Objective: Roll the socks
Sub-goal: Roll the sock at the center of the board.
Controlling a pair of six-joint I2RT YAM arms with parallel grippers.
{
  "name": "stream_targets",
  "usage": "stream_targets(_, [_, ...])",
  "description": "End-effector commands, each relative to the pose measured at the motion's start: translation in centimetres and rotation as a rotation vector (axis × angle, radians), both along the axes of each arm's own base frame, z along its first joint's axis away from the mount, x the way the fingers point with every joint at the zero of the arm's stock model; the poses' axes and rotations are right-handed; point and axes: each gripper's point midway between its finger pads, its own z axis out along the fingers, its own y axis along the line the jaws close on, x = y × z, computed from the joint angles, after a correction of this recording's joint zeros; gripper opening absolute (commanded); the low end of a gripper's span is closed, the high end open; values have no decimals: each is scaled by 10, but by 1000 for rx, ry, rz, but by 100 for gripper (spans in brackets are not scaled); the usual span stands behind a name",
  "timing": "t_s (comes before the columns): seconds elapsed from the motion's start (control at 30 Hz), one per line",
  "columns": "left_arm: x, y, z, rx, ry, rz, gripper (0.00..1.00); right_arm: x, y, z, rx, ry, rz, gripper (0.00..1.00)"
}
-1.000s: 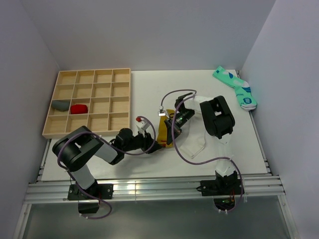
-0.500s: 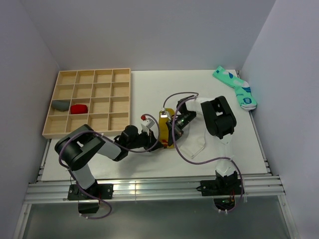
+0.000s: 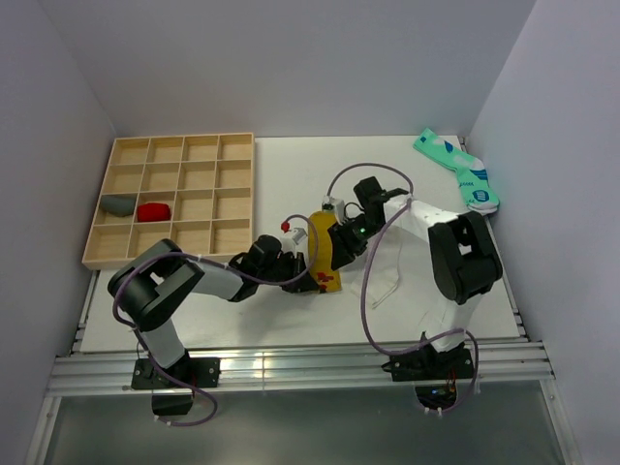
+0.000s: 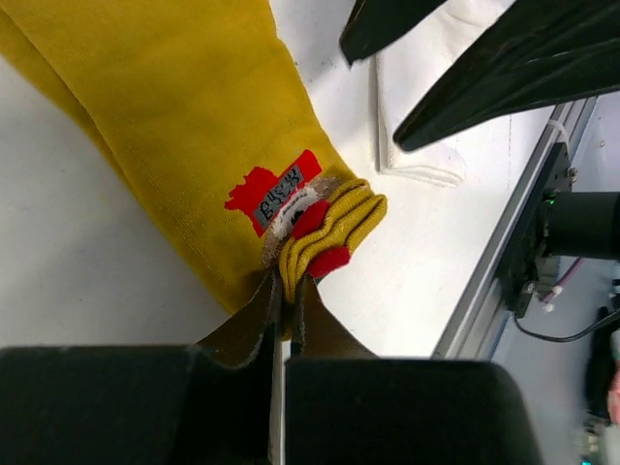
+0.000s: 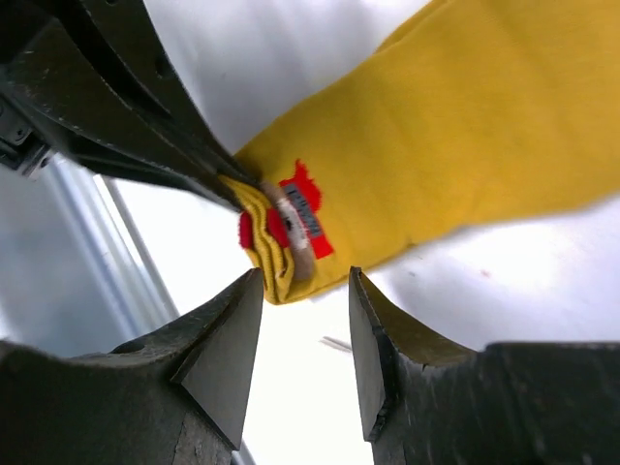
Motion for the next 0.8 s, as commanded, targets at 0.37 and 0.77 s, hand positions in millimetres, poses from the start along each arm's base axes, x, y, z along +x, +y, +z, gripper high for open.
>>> stream_targets(0.37, [-28, -5, -5, 47, 382, 36, 0, 19, -35, 19, -71, -471, -29, 41])
stream_targets(0.77, [-44, -1, -9, 101, 531, 18, 0, -40, -8, 16, -73, -804, 297, 38])
